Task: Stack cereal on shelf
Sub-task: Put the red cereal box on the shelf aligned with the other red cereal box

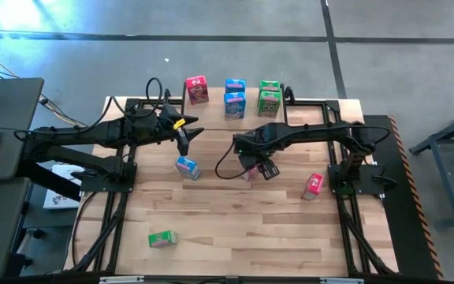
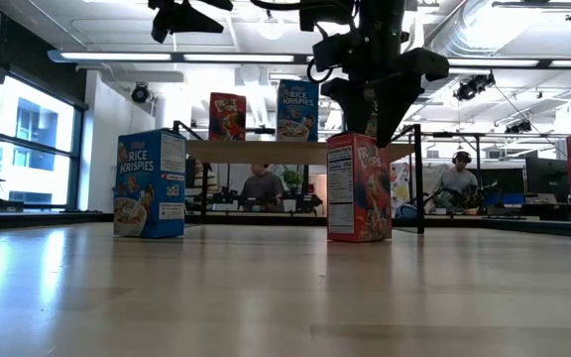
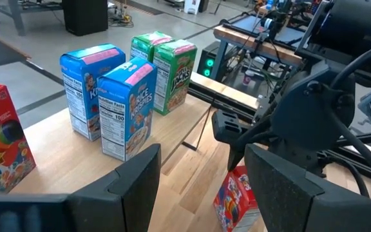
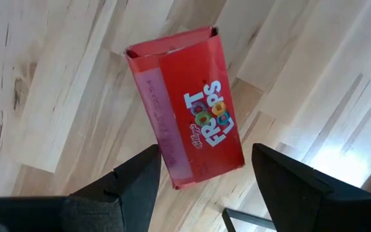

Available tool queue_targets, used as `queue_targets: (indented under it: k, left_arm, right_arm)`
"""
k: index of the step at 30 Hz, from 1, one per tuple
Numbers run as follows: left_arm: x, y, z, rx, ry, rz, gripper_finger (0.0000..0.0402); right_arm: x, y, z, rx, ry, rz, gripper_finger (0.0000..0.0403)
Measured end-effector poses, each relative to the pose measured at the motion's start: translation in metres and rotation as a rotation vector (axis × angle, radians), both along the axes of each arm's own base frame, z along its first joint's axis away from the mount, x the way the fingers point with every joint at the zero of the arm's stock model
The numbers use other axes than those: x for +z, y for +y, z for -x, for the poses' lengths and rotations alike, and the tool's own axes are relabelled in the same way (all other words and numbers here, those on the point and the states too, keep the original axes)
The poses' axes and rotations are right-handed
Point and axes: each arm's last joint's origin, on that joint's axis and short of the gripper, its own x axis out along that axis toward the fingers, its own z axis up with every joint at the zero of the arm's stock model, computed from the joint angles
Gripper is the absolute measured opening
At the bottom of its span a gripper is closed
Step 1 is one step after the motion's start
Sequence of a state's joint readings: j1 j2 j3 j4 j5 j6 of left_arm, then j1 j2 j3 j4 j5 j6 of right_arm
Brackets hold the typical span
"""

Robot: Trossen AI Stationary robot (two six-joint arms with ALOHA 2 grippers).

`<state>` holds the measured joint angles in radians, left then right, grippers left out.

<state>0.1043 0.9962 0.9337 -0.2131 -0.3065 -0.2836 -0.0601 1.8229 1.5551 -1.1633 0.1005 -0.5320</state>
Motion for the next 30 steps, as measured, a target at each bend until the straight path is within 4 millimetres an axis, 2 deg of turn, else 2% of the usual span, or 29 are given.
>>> queue_targets:
  k: [16, 26, 30]
  left_arm:
    - [0.0003, -0.0001, -0.0002, -0.018, 0.024, -0.060, 0.0216]
    - [0.0000, 0.0002, -0.0001, -0.014, 0.022, -0.051, 0.0216]
    - [0.0000, 0.0006, 0.0001, 0.003, 0.023, -0.054, 0.0216]
  right_arm:
    - [-0.0086, 0.0004, -0.0039, -0.029, 0.020, -0.036, 0.0234]
    - [-0.0081, 0.0006, -0.0030, -0.059, 0.022, -0.046, 0.0164]
    - [-0.0080, 0.0016, -0.0029, -0.091, 0.021, -0.060, 0.0149]
